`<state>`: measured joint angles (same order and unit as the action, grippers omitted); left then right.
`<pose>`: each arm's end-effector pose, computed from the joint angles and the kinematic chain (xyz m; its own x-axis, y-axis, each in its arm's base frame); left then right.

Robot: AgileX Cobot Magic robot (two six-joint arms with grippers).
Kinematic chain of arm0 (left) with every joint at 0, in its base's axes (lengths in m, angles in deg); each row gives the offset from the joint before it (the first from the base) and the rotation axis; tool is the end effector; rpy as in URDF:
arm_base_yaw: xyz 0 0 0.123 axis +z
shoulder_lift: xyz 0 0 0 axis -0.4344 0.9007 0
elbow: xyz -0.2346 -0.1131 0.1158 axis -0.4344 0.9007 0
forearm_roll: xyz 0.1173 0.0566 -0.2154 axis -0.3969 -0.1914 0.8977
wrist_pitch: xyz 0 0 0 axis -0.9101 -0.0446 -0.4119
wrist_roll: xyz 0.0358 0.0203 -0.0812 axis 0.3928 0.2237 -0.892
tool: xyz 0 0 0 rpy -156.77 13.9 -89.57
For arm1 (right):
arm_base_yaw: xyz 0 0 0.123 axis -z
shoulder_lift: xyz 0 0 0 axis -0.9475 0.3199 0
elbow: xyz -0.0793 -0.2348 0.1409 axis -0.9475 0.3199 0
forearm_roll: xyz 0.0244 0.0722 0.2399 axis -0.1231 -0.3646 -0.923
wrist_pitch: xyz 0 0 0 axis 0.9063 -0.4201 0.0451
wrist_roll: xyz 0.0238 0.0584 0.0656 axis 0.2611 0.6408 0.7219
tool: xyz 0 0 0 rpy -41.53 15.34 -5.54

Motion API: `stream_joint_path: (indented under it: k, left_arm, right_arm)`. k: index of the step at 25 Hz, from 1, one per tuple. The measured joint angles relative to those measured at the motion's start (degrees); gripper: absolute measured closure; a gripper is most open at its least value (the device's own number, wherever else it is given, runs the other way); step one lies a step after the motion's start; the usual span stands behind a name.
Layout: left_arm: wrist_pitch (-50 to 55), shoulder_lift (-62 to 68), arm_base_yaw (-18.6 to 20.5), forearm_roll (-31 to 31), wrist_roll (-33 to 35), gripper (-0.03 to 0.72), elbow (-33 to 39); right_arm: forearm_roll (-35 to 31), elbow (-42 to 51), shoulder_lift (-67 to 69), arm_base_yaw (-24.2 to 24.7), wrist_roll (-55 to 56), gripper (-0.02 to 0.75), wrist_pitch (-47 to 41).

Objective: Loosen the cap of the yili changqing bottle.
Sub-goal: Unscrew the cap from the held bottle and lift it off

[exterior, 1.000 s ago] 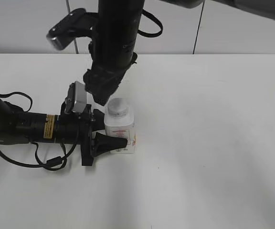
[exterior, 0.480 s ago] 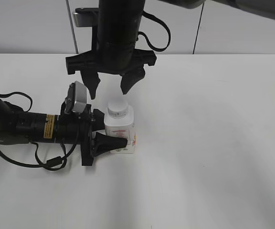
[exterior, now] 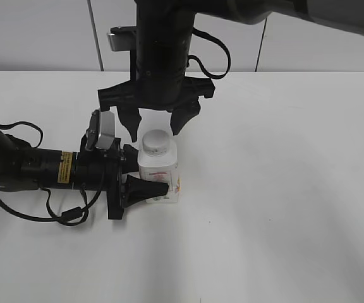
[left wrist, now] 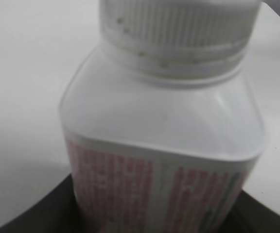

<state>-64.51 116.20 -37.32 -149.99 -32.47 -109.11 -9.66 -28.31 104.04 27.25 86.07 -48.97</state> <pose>0.3225 -0.1500 0.0456 -0.1105 0.3210 -0.9406 0.9905 0.1139 -0.0775 0.3316 0.3274 0.2254 -0.9240 -0.3456 -0.1638 -0.3666 0.9224 0.1218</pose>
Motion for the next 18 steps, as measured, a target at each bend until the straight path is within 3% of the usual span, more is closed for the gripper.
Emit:
stream_joint_path:
  k: [8, 18]
  left_arm:
    - [0.0, 0.0, 0.0, 0.0, 0.0, 0.293, 0.0]
    - [0.0, 0.0, 0.0, 0.0, 0.0, 0.293, 0.0]
  right_arm:
    - [0.05, 0.17, 0.28, 0.0, 0.03, 0.21, 0.06]
    - [-0.06, 0.17, 0.55, 0.0, 0.68, 0.333, 0.06]
